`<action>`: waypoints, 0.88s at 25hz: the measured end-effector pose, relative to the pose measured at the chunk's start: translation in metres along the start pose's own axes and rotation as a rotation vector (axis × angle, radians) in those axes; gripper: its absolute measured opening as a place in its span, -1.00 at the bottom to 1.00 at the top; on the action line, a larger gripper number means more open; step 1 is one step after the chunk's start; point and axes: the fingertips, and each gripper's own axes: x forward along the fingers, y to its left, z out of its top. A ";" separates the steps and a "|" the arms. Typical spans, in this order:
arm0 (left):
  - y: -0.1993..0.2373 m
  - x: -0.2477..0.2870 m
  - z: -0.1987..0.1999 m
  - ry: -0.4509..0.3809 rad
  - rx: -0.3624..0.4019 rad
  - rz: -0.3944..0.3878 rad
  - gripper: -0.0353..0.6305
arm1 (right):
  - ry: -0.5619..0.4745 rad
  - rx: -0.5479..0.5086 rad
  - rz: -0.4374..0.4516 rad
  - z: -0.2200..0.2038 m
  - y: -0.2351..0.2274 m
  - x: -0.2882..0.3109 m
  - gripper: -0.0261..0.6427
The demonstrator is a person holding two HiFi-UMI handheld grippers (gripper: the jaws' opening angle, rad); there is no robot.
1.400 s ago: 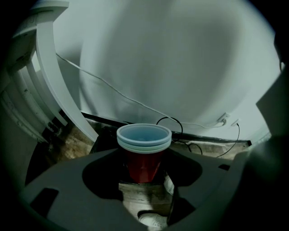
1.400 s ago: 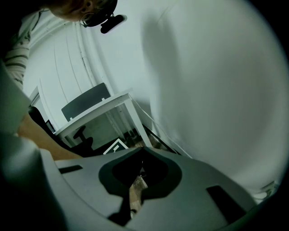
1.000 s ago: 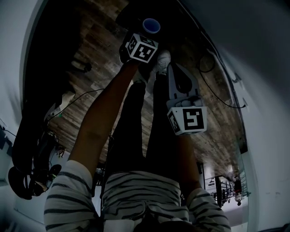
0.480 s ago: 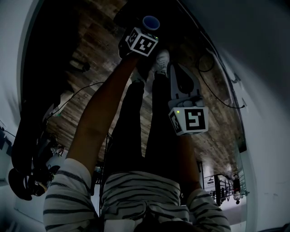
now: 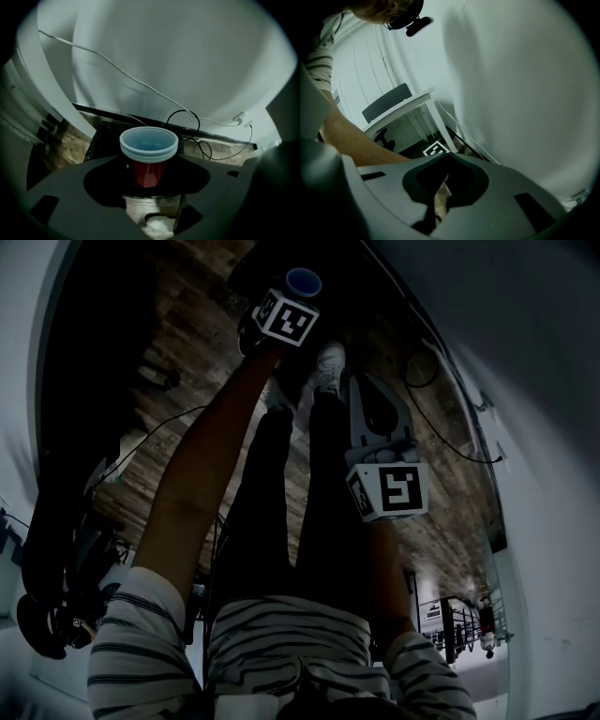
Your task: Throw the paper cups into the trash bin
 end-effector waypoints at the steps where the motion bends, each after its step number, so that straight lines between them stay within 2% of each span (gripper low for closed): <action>1: 0.001 0.001 0.001 -0.001 -0.004 0.001 -0.01 | 0.002 0.000 0.000 -0.001 0.000 0.000 -0.89; 8: 0.005 0.004 0.003 -0.009 -0.047 -0.003 -0.01 | 0.006 0.007 -0.003 0.000 -0.002 0.002 -0.89; 22: -0.002 -0.003 -0.004 -0.021 -0.060 0.004 -0.01 | -0.006 0.003 0.001 0.005 0.001 0.001 -0.89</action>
